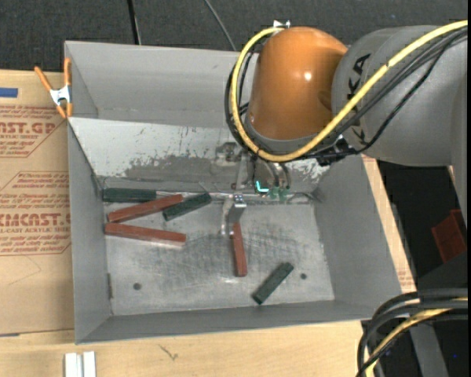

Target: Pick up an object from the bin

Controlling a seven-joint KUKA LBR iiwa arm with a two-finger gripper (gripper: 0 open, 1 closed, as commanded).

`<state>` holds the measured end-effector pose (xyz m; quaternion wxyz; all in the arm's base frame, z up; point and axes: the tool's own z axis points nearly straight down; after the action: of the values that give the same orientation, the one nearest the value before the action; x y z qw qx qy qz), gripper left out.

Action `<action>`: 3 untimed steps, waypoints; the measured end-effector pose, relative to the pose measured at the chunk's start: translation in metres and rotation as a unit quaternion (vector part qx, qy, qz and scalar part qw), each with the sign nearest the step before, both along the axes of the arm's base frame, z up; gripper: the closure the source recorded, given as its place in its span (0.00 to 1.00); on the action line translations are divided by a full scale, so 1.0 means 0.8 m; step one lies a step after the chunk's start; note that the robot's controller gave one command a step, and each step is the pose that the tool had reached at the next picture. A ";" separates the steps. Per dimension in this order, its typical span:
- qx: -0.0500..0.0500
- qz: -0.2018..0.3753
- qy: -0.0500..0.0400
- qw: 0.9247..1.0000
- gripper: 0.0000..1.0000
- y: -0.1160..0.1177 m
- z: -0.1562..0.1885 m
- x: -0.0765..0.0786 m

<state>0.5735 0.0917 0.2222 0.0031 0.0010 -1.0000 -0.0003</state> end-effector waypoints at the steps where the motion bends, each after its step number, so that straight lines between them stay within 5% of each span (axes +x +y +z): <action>1: 0.000 -0.001 -0.004 1.000 0.00 -0.001 0.006 0.002; 2: 0.001 0.015 -0.007 1.000 0.00 0.032 -0.070 -0.007; 3: 0.002 0.032 -0.006 0.999 0.00 0.036 -0.107 -0.004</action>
Offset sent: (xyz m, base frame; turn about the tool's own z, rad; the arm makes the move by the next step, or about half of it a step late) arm -0.0138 0.0492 -0.1128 -0.0568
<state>0.5699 0.1203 0.1367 -0.0025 0.0327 -0.9995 -0.0022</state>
